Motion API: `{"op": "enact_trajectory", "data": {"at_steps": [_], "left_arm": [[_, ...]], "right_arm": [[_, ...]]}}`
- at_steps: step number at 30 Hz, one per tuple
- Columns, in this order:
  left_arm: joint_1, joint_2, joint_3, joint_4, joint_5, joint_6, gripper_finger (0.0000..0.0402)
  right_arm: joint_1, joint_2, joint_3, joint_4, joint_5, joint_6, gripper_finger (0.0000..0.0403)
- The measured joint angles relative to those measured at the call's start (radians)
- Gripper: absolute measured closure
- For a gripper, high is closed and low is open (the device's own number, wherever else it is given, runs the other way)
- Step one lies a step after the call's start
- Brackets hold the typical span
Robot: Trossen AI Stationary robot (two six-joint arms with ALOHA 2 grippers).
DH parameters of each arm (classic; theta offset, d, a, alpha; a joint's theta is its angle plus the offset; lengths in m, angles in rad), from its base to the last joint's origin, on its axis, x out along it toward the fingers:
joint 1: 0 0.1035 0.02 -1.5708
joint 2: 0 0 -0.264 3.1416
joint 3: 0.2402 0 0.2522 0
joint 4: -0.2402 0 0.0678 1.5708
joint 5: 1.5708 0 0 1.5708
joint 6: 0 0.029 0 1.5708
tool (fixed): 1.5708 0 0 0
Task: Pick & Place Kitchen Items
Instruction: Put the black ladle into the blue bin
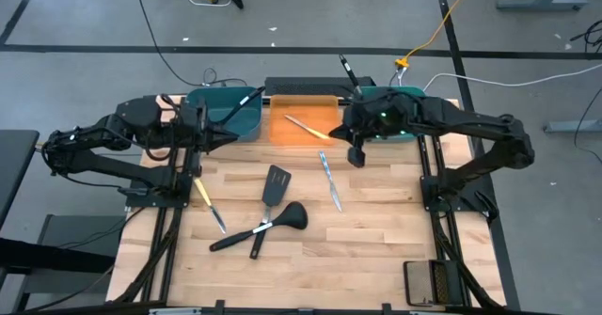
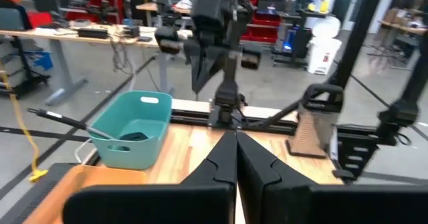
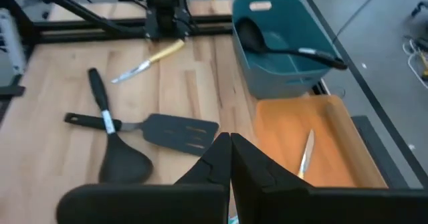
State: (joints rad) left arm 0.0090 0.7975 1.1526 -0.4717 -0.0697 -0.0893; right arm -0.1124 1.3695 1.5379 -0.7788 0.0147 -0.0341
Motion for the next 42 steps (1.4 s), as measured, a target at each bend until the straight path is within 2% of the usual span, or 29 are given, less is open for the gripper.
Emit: {"op": "enact_trajectory", "data": {"at_steps": [8,14,27,42], "left_arm": [[0.000,0.023,0.000,-0.052,0.064,-0.042,0.0400],[-0.017,0.068,0.001,-0.105,0.068,-0.088,0.0400],[-0.093,0.149,-0.002,-0.216,0.065,-0.169,0.0400],[-0.167,0.171,0.000,-0.235,0.093,-0.273,0.0400]], "right_arm": [[0.065,-0.060,0.000,0.001,0.034,-0.016,0.0397],[0.080,-0.087,0.000,0.001,0.082,-0.026,0.0397],[0.080,-0.090,0.000,-0.003,0.083,-0.027,0.0397],[0.080,-0.090,0.000,-0.012,0.083,-0.009,0.0396]]}}
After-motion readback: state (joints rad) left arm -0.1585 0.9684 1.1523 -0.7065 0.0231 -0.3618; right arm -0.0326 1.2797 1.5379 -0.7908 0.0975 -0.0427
